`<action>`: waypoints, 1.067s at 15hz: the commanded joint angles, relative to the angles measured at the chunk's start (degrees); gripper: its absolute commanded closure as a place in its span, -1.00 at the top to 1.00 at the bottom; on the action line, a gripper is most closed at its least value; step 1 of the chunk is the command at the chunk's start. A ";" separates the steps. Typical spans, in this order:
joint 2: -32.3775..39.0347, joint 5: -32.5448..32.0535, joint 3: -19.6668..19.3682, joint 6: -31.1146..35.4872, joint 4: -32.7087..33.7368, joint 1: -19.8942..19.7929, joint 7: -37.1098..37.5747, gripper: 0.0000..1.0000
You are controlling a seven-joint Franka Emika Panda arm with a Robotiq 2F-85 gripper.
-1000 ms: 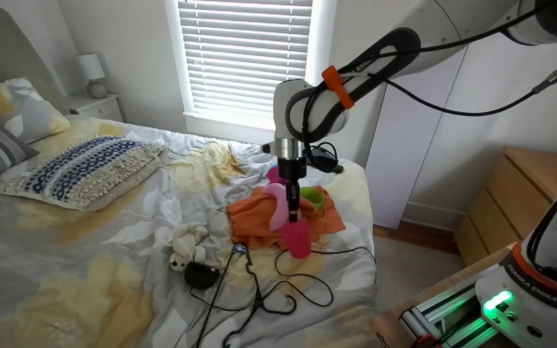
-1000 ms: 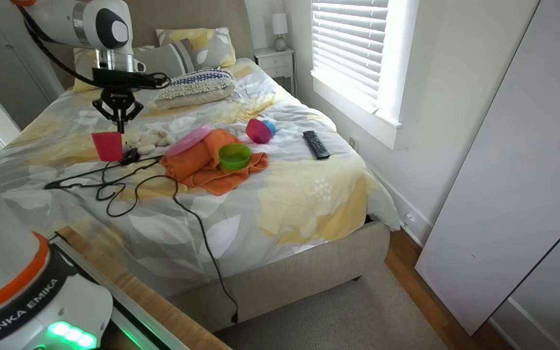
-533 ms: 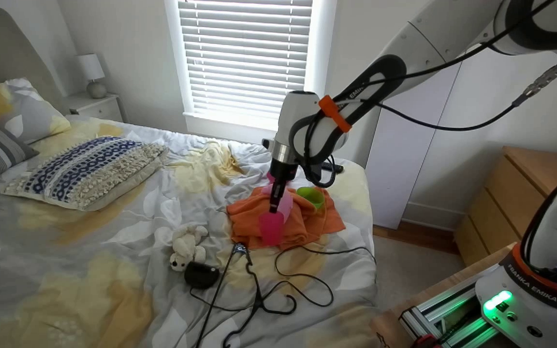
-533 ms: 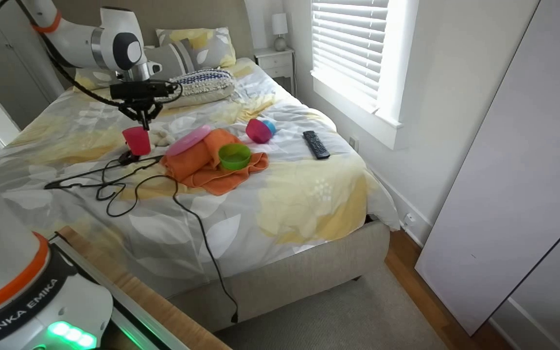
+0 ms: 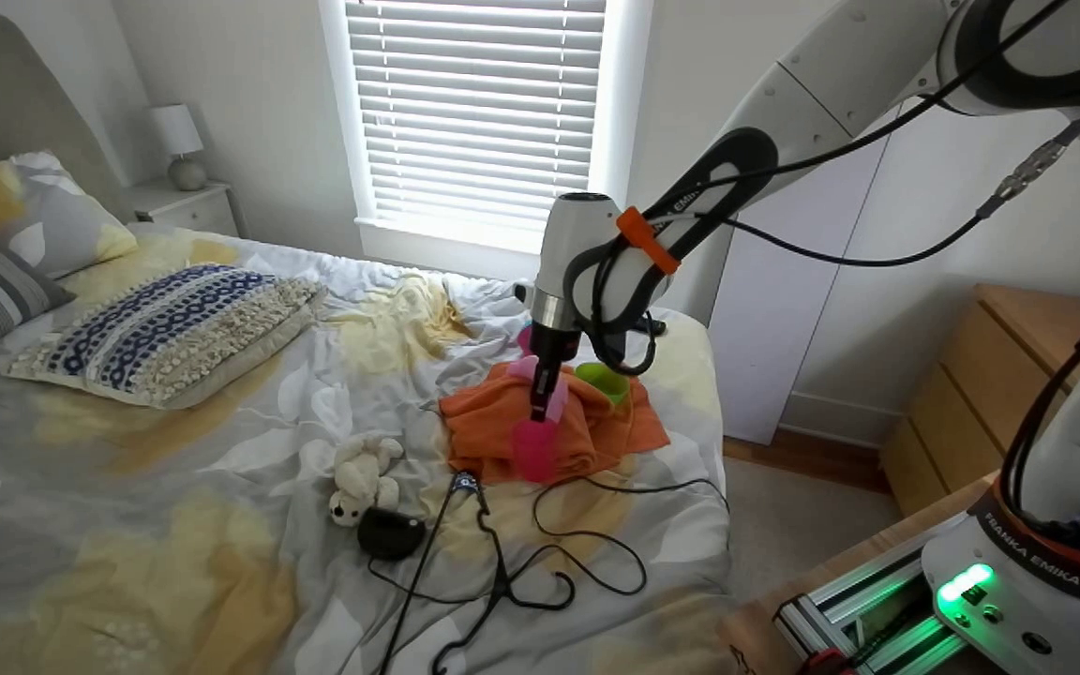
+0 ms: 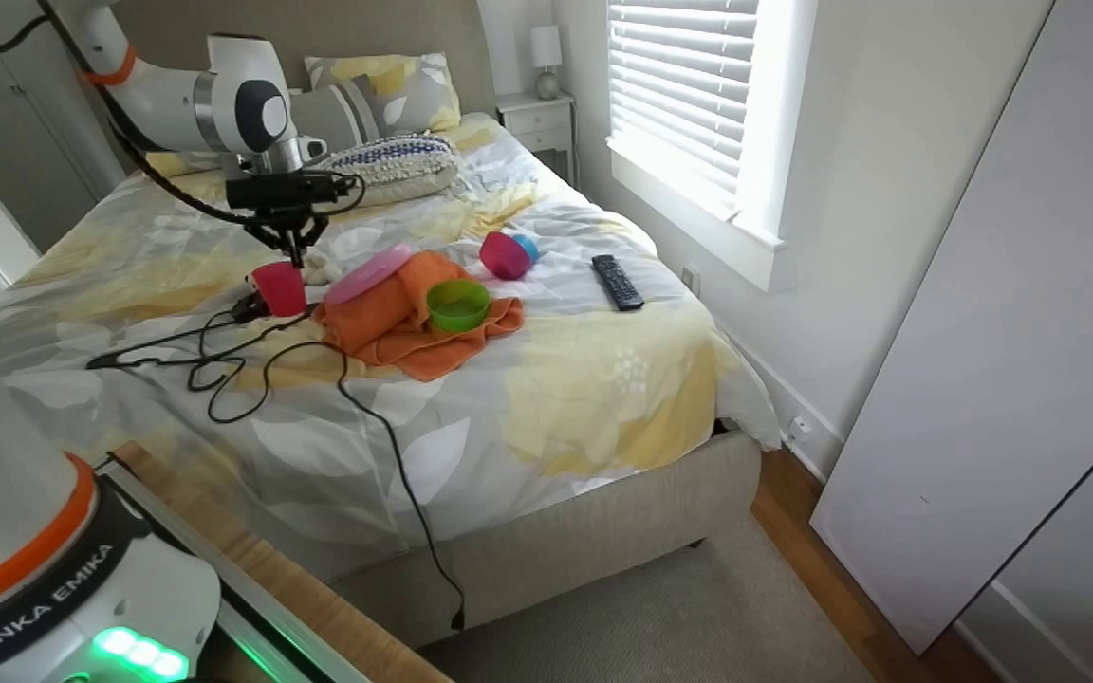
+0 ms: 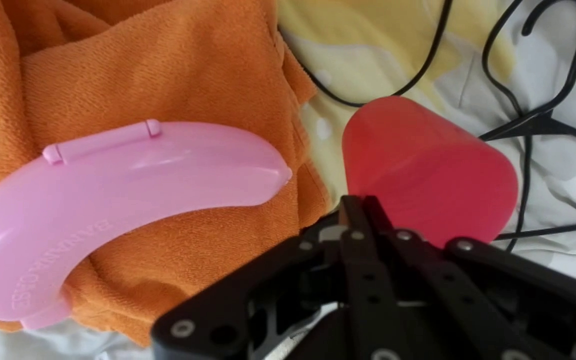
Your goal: Pick up the pink cup and put it on the left side of the orange blanket on the bed
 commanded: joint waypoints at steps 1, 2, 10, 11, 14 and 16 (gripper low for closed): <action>2.23 -1.40 0.50 0.81 1.32 -0.06 0.58 -0.98; 3.41 -1.15 0.78 1.69 1.92 -0.04 0.46 -0.98; 11.75 -1.24 1.64 7.76 5.89 0.19 0.94 -0.98; 12.44 -1.57 1.36 8.33 6.25 0.48 1.21 -0.98; 14.29 -2.47 0.51 9.98 7.40 1.21 1.87 -0.98; 14.66 -3.61 -0.61 10.81 7.86 1.98 2.57 -0.98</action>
